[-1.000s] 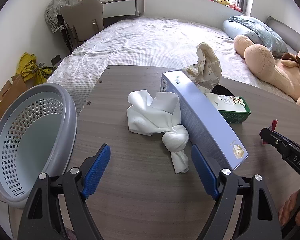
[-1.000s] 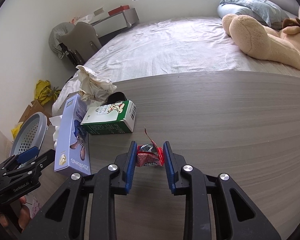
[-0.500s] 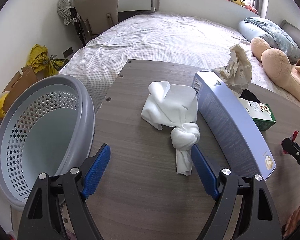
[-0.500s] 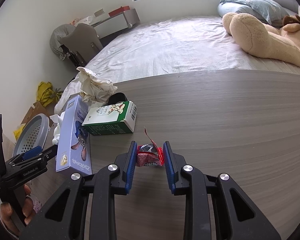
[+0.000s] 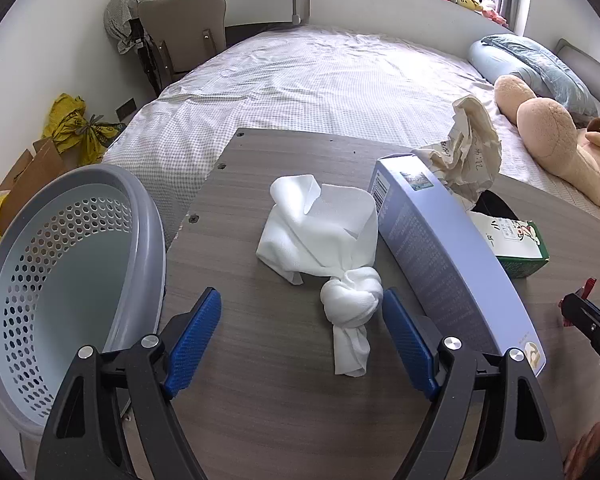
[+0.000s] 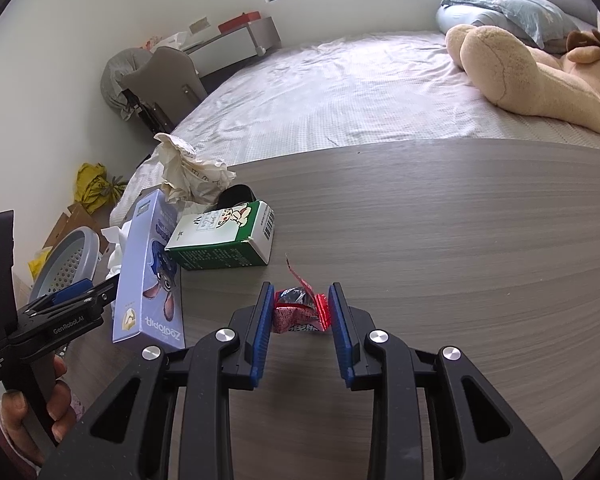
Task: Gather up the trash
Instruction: 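Grasp the knotted white cloth with the left gripper while right holds the wrapper, then carry cloth and wrapper over the basket and open both grippers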
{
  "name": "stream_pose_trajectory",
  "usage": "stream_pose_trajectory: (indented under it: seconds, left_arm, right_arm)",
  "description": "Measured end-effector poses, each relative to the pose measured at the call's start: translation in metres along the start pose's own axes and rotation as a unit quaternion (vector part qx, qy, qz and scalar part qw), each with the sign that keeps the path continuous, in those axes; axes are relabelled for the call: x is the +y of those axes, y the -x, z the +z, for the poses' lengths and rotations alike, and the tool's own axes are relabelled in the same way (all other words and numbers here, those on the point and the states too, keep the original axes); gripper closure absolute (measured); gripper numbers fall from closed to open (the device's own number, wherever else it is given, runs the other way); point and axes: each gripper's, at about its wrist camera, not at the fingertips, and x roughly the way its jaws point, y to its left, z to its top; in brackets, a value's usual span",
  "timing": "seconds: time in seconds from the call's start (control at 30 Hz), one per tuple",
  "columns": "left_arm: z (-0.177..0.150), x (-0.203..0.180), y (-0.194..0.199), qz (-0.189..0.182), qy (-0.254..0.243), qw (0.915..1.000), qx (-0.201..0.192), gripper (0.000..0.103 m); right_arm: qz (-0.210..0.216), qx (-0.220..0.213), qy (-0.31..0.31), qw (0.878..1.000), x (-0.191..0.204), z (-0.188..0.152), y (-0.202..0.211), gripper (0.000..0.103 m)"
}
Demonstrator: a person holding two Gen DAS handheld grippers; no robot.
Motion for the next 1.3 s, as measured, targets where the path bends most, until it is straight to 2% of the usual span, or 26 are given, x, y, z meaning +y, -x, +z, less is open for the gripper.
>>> stream_pose_trajectory:
  seconds: [0.13,0.2,0.23,0.3,0.33,0.9,1.3]
  left_arm:
    - [0.002,-0.004,-0.003,-0.002,-0.005,1.0,-0.001,0.026]
    - [0.002,-0.005,-0.004,-0.007,-0.008,0.9999,0.002,0.045]
    - [0.002,-0.005,-0.005,-0.012,-0.009,0.9999,0.006,0.05]
    - [0.001,-0.004,-0.006,-0.02,-0.006,0.9997,0.012,0.072]
    - [0.001,-0.003,-0.005,-0.024,-0.004,0.9996,0.013,0.073]
    - [-0.022,0.007,0.057,-0.028,-0.016,0.9989,-0.035,0.073]
    - [-0.04,0.038,0.103,-0.027,-0.005,0.9966,-0.078,0.073]
  right_arm:
    - [0.0,0.0,0.0,1.0,-0.001,0.0,0.0,0.074]
    - [-0.001,-0.001,0.0,1.0,-0.001,0.0,0.0,0.074]
    - [-0.001,-0.001,-0.001,1.0,-0.001,0.0,0.0,0.074]
    - [-0.002,-0.001,-0.001,1.0,-0.001,0.0,0.0,0.074]
    - [-0.002,-0.001,-0.001,1.0,-0.001,0.0,0.0,0.074]
    - [-0.009,-0.005,0.005,1.0,0.01,-0.01,0.018,0.074]
    - [0.01,-0.025,0.031,0.999,0.057,-0.022,0.048,0.074]
